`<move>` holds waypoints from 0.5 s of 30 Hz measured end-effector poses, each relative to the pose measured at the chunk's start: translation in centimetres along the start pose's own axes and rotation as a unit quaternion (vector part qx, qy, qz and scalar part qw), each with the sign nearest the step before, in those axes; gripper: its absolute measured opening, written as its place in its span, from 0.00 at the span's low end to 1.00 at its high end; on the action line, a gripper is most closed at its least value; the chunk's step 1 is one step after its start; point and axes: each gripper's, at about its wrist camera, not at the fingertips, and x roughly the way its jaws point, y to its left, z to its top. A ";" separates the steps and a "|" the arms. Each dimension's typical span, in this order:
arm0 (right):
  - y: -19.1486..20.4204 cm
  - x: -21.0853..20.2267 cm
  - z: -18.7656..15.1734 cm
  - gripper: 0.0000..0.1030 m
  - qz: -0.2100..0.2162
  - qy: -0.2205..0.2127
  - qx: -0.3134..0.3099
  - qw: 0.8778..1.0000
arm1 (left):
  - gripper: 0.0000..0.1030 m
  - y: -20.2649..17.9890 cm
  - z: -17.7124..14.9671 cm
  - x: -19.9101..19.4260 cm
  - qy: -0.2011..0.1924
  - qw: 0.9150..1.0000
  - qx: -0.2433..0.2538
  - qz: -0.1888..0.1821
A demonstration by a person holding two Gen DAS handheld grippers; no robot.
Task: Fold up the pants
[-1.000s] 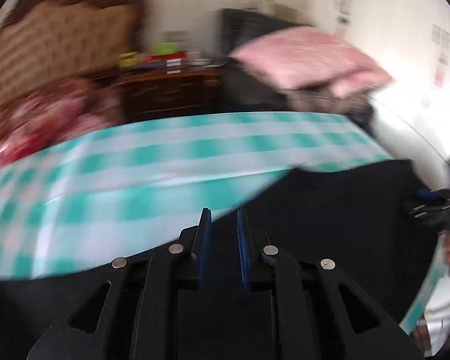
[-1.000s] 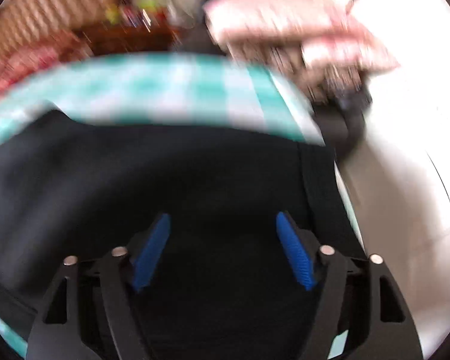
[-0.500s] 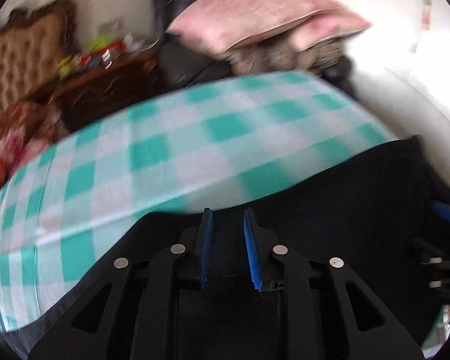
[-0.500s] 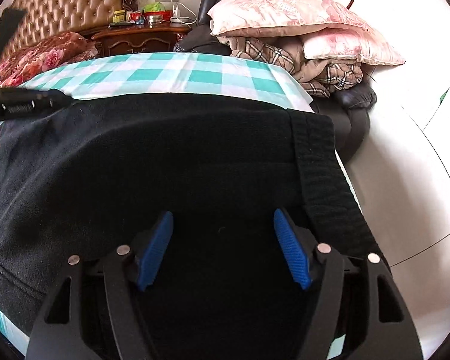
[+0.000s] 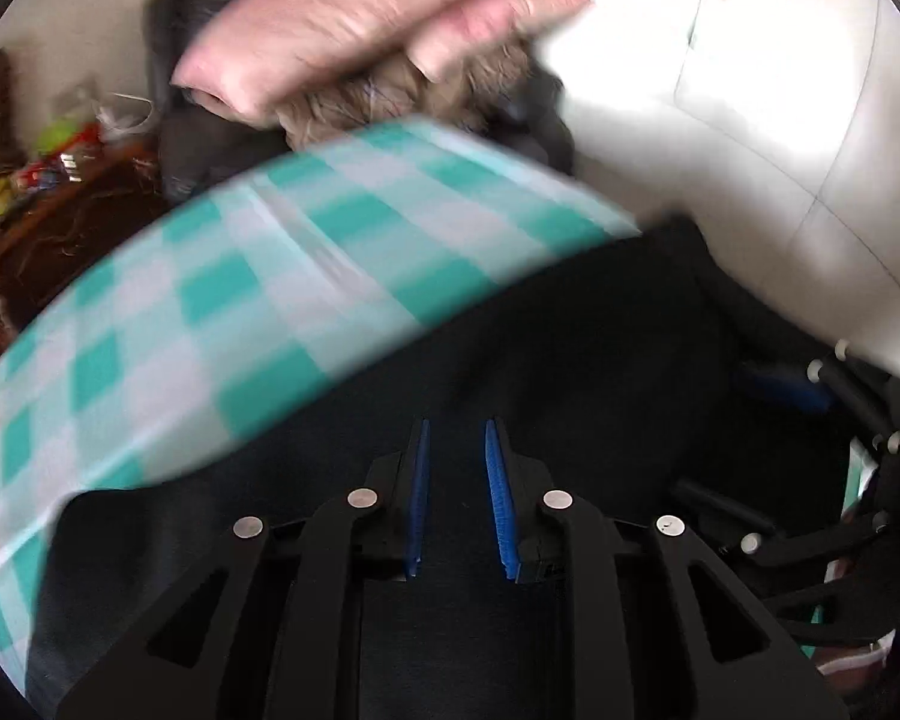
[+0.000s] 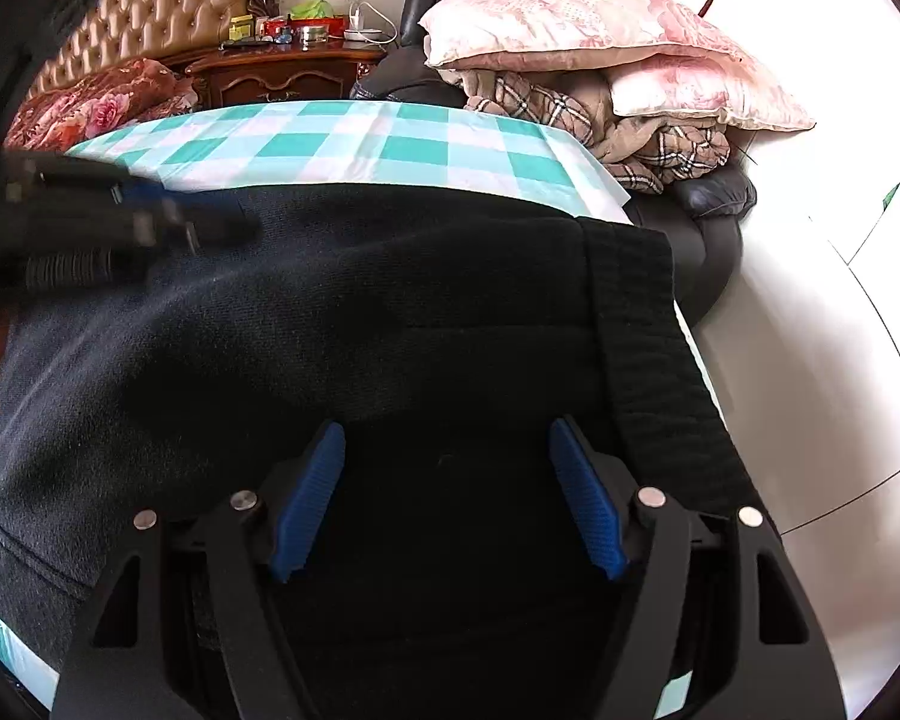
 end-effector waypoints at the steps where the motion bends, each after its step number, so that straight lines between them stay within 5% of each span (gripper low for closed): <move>1: 0.0 0.0 0.0 0.70 0.000 0.001 -0.001 1.000 | 0.25 0.1 -0.2 0.7 0.004 1.000 -0.005 0.018; 7: -1.7 -2.7 1.5 0.73 0.017 -0.019 0.021 0.999 | 0.30 4.0 -1.6 -5.1 -0.073 0.990 -0.107 0.048; 12: -3.4 -1.8 5.8 0.73 0.006 -0.033 0.041 0.999 | 0.30 8.5 -9.6 -11.7 -0.109 0.974 -0.194 0.051; 15: -3.4 3.4 6.2 0.74 -0.062 0.042 0.009 0.997 | 0.30 11.6 -16.4 -15.9 -0.125 0.956 -0.252 0.080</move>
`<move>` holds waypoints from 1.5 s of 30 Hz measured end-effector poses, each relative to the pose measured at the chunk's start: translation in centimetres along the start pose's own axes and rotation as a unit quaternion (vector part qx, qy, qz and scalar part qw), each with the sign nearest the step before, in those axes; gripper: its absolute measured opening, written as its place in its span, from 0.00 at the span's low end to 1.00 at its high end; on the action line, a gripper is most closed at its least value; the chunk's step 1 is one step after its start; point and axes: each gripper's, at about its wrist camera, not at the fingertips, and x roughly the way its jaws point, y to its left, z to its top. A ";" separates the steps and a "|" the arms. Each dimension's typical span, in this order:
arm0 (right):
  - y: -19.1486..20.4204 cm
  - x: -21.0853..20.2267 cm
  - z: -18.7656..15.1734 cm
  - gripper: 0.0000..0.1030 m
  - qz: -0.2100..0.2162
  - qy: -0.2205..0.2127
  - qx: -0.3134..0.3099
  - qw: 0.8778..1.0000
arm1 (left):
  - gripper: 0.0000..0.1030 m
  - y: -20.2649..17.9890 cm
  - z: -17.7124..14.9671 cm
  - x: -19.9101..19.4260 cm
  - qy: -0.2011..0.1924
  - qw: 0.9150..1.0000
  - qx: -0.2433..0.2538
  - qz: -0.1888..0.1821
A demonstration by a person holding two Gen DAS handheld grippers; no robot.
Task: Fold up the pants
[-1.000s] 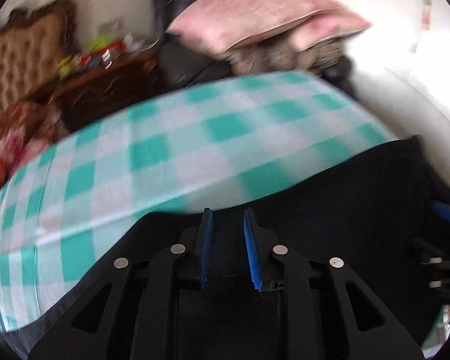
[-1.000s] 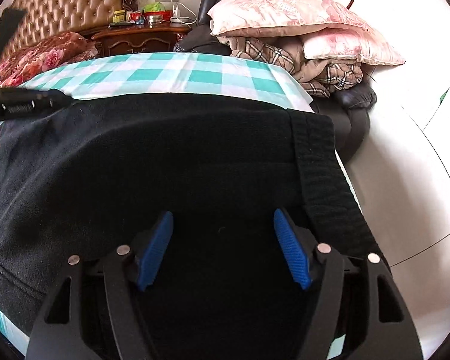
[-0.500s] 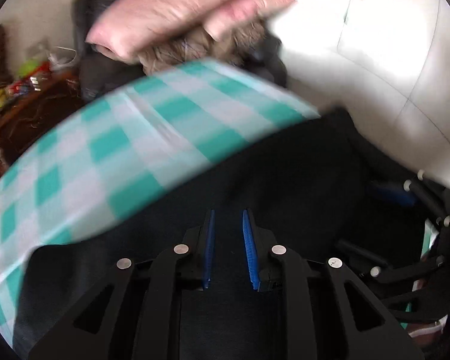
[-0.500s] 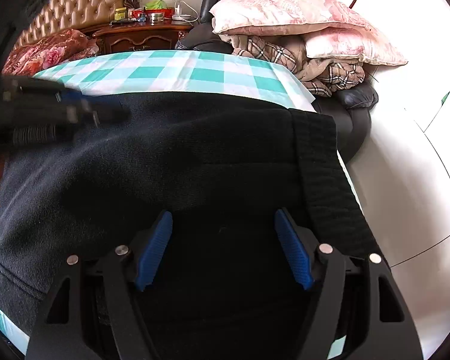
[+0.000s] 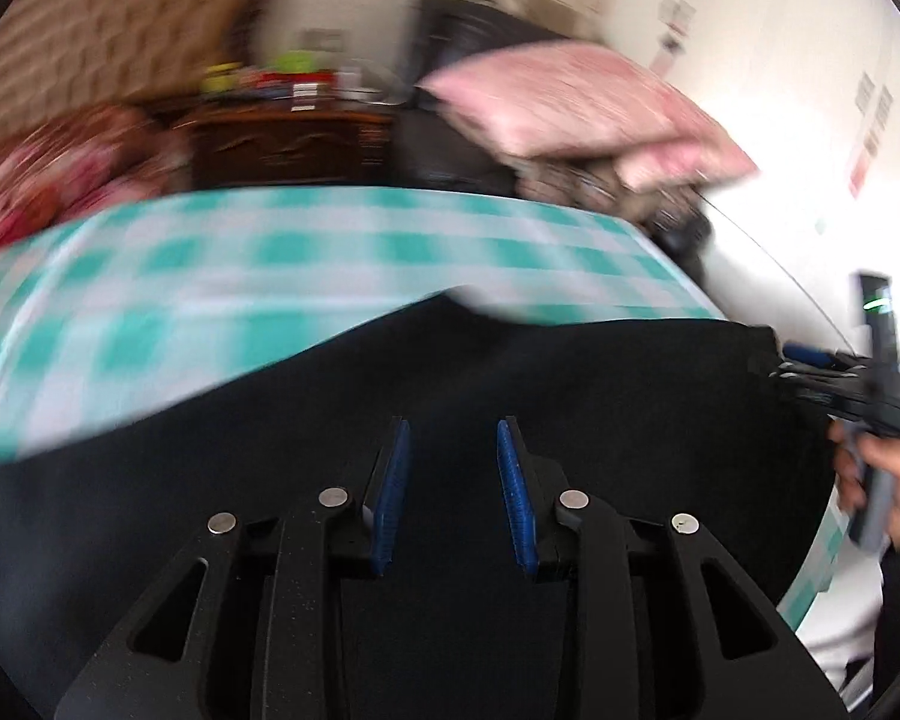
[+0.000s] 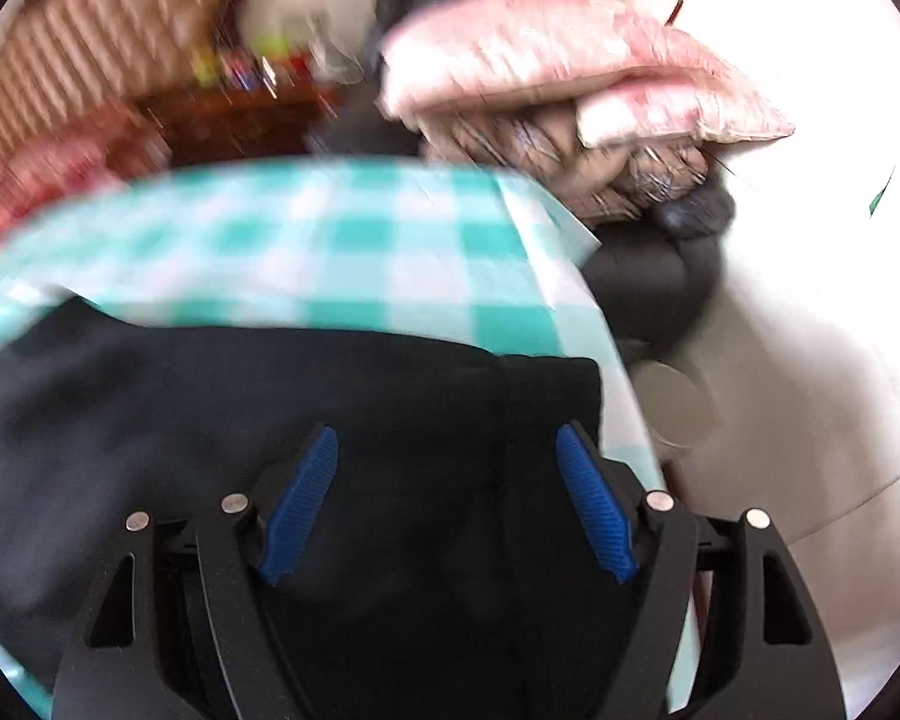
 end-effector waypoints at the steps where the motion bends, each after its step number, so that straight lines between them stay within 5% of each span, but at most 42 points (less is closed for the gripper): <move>1: 0.0 0.5 -0.2 0.77 0.006 0.001 0.001 1.000 | 0.30 2.7 -1.2 -1.9 -0.011 0.999 -0.023 0.024; 7: -0.2 -3.6 -1.3 0.80 0.019 -0.052 0.042 0.998 | 0.29 16.8 -8.2 -10.7 -0.034 0.976 -0.119 0.177; 10: 2.0 -7.1 -2.8 0.81 0.057 -0.093 0.029 0.994 | 0.30 20.7 -9.8 -11.7 -0.018 0.970 -0.129 0.207; 12: 3.8 -9.1 -3.9 0.82 0.072 -0.110 0.025 0.991 | 0.28 23.7 -10.6 -13.4 -0.022 0.947 -0.151 0.282; 14: 5.5 -10.7 -4.9 0.82 0.089 -0.121 0.024 0.988 | 0.29 26.0 -11.1 -15.7 -0.049 0.941 -0.193 0.274; 17: 9.3 -12.1 -5.2 0.82 0.153 -0.116 0.006 0.981 | 0.29 27.4 -11.4 -18.0 -0.066 0.932 -0.192 0.299; 21: 18.1 -14.1 -3.7 0.82 0.234 -0.111 -0.069 0.964 | 0.29 28.2 -12.3 -20.7 -0.094 0.937 -0.206 0.267; 26: 29.6 -14.4 -0.9 0.81 0.264 -0.102 -0.141 0.949 | 0.28 30.1 -14.7 -23.8 -0.111 0.919 -0.239 0.292; 29: 36.0 -13.1 -0.3 0.80 0.228 -0.099 -0.189 0.950 | 0.28 31.1 -15.9 -25.1 -0.118 0.914 -0.251 0.295; 31: 38.8 -11.0 -0.5 0.76 0.186 -0.056 -0.212 0.958 | 0.28 31.3 -16.7 -26.0 -0.123 0.910 -0.263 0.294; 37: 36.6 -18.8 0.9 0.77 0.126 -0.061 -0.201 0.970 | 0.38 31.1 -16.9 -26.1 -0.114 0.907 -0.294 0.279; 42: 28.7 -29.3 3.1 0.83 0.209 0.008 -0.187 0.960 | 0.63 28.0 -14.6 -24.1 -0.033 0.908 -0.272 0.316; 45: 24.6 -34.6 4.7 0.83 0.193 -0.023 -0.191 0.962 | 0.76 25.3 -13.2 -22.8 0.018 0.903 -0.241 0.354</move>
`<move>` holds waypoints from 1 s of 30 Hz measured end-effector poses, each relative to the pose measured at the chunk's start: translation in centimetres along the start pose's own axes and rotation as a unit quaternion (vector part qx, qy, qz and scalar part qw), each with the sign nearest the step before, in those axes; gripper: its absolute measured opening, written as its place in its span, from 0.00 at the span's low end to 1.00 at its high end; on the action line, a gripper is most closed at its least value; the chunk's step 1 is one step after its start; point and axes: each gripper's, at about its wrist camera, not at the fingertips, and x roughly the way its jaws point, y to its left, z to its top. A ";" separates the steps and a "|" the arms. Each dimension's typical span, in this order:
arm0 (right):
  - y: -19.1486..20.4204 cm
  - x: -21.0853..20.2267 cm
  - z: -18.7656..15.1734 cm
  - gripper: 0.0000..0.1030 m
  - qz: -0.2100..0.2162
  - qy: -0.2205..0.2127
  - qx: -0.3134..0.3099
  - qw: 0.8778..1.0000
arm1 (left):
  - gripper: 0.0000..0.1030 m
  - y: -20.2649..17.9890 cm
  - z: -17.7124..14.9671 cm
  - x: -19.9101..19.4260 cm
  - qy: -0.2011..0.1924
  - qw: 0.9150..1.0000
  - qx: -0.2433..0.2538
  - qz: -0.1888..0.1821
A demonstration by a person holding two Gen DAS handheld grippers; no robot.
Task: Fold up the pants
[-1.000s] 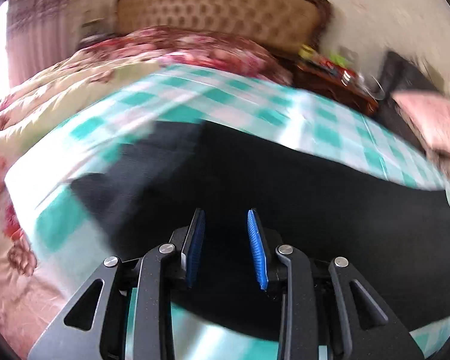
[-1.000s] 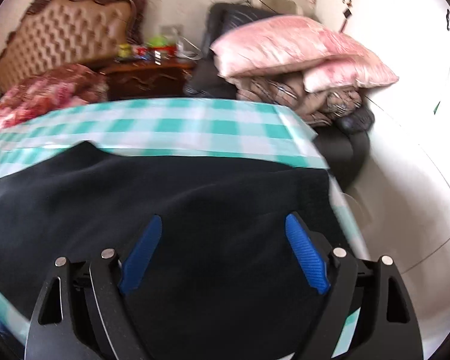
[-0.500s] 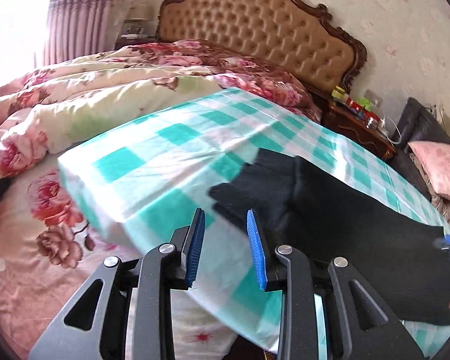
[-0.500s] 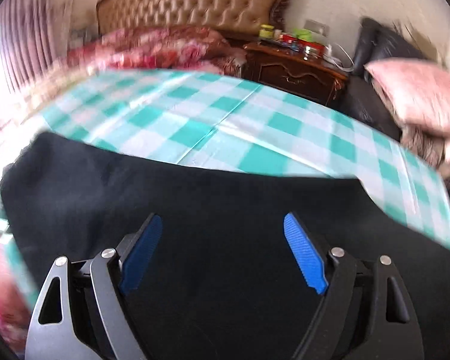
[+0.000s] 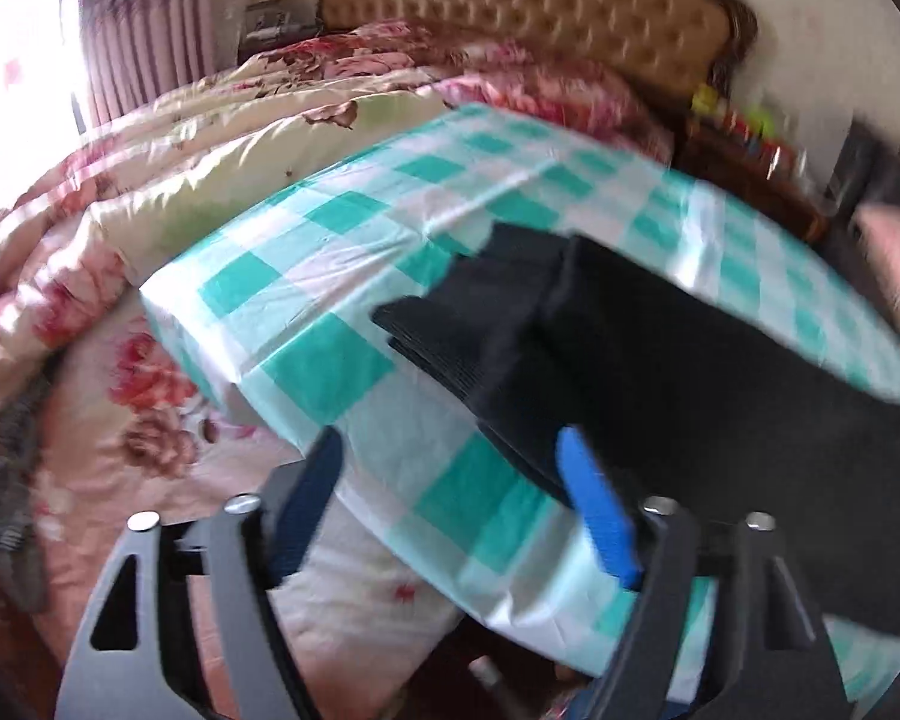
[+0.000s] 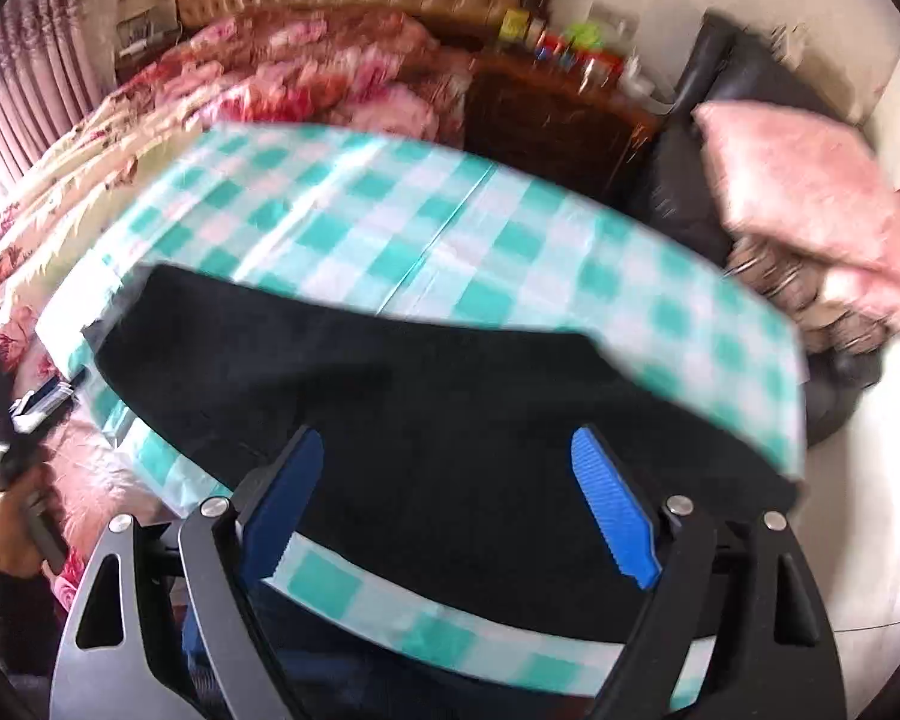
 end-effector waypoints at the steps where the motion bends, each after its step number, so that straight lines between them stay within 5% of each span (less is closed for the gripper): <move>1: -0.5 -1.4 0.2 0.83 0.001 -0.003 -0.007 1.000 | 0.77 -1.8 0.0 -0.6 0.003 0.999 0.029 0.024; 5: -3.4 -5.5 0.1 0.83 0.025 -0.020 -0.002 0.999 | 0.80 -6.7 -0.3 -1.1 0.027 0.993 0.092 0.070; 12: -5.9 -6.5 -1.0 0.83 0.080 -0.028 0.009 0.996 | 0.81 -12.8 -0.8 -1.9 0.034 0.986 0.149 0.062; 21: -4.0 -6.1 -0.5 0.83 0.132 -0.038 0.006 0.991 | 0.82 -14.0 -1.3 -2.2 0.031 0.984 0.164 0.057; 30: -3.4 -6.5 -0.3 0.83 0.109 -0.045 -0.008 0.993 | 0.82 -13.4 -1.6 -1.8 0.030 0.985 0.162 0.054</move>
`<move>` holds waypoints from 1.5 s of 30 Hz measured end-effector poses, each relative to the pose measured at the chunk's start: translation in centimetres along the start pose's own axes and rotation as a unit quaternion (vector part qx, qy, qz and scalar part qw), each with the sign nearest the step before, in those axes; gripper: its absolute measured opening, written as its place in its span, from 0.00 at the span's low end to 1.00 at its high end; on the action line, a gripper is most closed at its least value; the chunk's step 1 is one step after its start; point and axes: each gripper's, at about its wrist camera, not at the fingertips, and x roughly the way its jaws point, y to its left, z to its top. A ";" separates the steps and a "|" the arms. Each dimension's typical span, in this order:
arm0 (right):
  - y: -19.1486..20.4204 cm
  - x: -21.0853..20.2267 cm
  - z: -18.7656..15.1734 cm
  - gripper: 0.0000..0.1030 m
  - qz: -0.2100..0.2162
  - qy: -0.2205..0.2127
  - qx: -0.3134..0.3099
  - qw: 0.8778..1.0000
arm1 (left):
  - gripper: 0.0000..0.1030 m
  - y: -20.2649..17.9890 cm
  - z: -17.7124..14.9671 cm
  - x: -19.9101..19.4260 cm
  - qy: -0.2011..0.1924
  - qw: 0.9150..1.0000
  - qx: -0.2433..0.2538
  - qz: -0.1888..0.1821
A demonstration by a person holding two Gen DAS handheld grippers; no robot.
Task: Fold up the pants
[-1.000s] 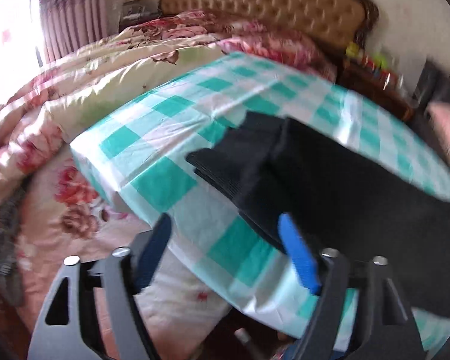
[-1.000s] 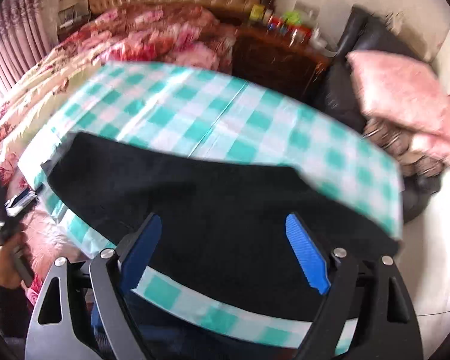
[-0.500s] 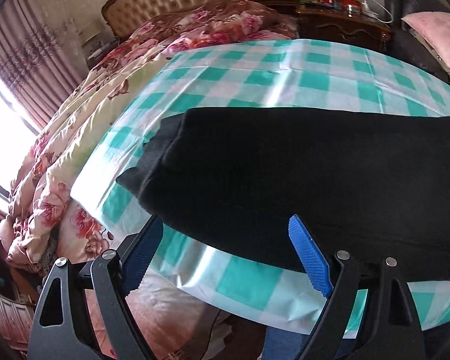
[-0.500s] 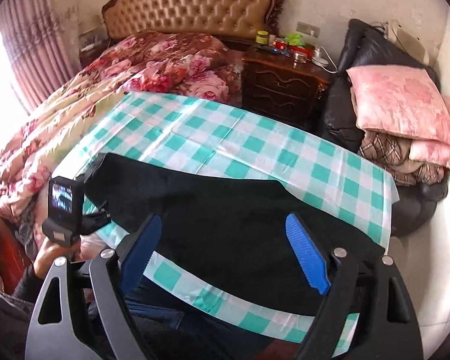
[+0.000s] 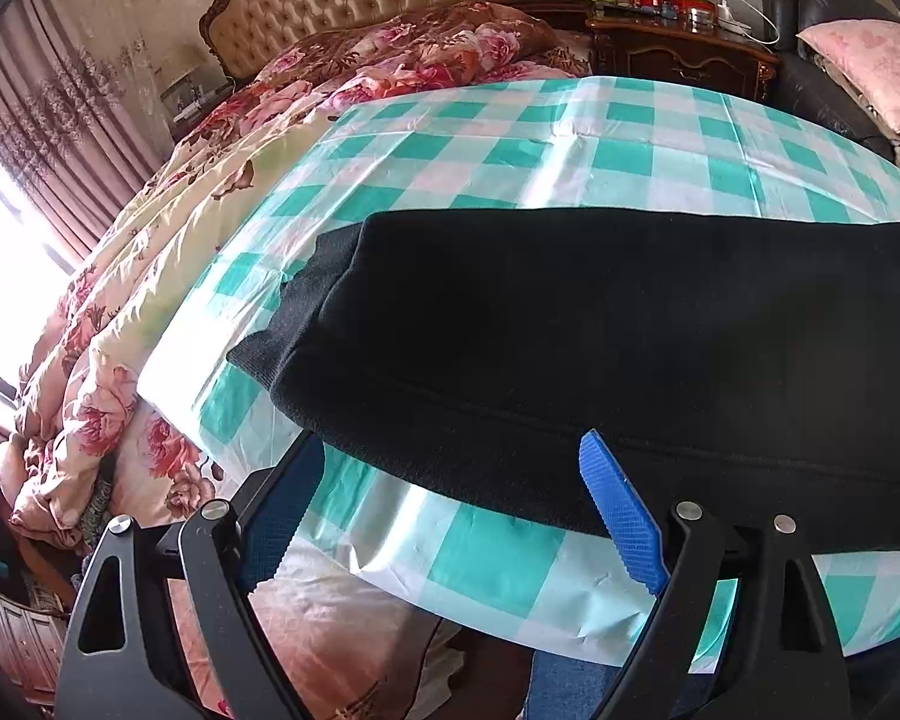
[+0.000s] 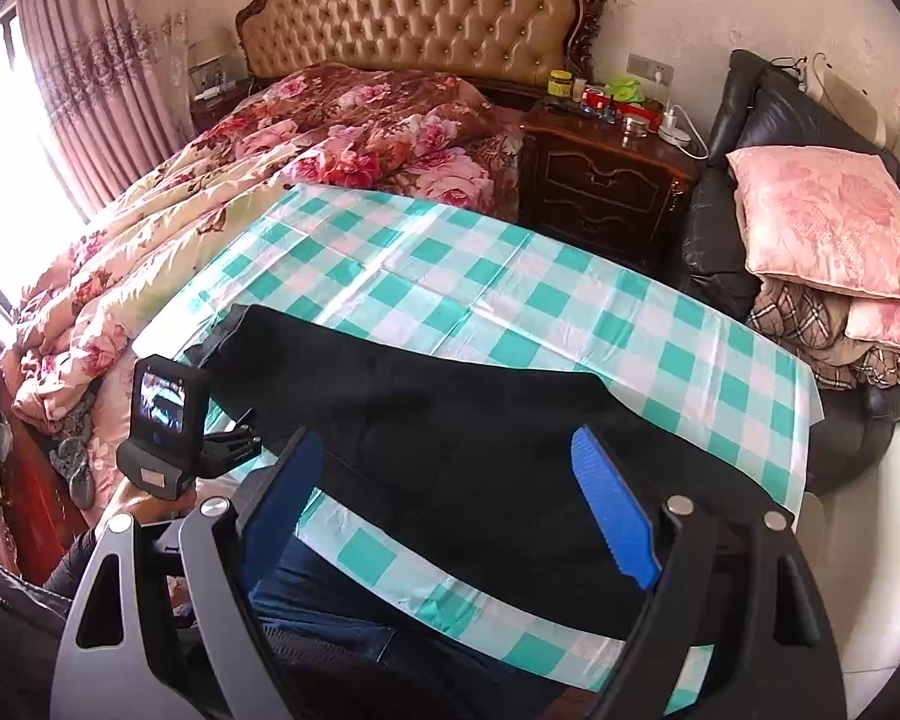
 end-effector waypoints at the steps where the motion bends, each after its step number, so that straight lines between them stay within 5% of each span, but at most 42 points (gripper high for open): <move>1: 0.2 0.0 0.1 0.83 0.001 -0.002 -0.002 1.000 | 0.82 0.1 -0.2 0.1 0.001 1.000 0.000 -0.002; 6: 1.5 1.1 1.1 0.83 0.019 0.005 -0.009 1.000 | 0.82 0.9 -0.4 0.2 0.003 1.000 -0.009 -0.005; 13: 1.7 1.1 2.4 0.85 0.036 -0.042 0.001 0.998 | 0.82 1.7 -0.5 0.3 0.001 1.000 -0.016 0.000; 17: 0.4 7.2 -0.8 0.92 -0.009 -0.077 0.015 0.997 | 0.82 1.1 -0.5 -0.4 -0.021 1.000 -0.011 0.002; 20: 0.2 14.5 -5.0 0.92 -0.051 -0.062 0.035 0.996 | 0.82 0.6 -0.6 -0.3 -0.028 1.000 -0.005 0.001; 24: 1.0 22.3 -9.4 0.92 -0.048 -0.016 0.052 0.997 | 0.82 0.1 -1.0 -0.3 -0.029 1.000 0.002 -0.012; 34: 1.8 28.7 -13.2 0.98 -0.044 0.005 0.096 0.994 | 0.85 -0.4 -1.6 -0.1 -0.047 0.998 -0.003 -0.037; 40: 2.6 30.3 -14.4 0.98 -0.073 0.007 0.078 0.994 | 0.85 -1.5 -0.8 -0.3 -0.101 0.990 0.001 -0.102; 44: 3.1 30.4 -14.7 0.98 -0.087 0.002 0.077 0.993 | 0.84 -4.7 1.8 1.5 -0.114 0.970 0.047 -0.210; 45: 3.0 30.4 -14.6 0.99 -0.086 0.005 0.078 0.993 | 0.74 -5.6 2.6 2.2 -0.106 0.966 0.059 -0.230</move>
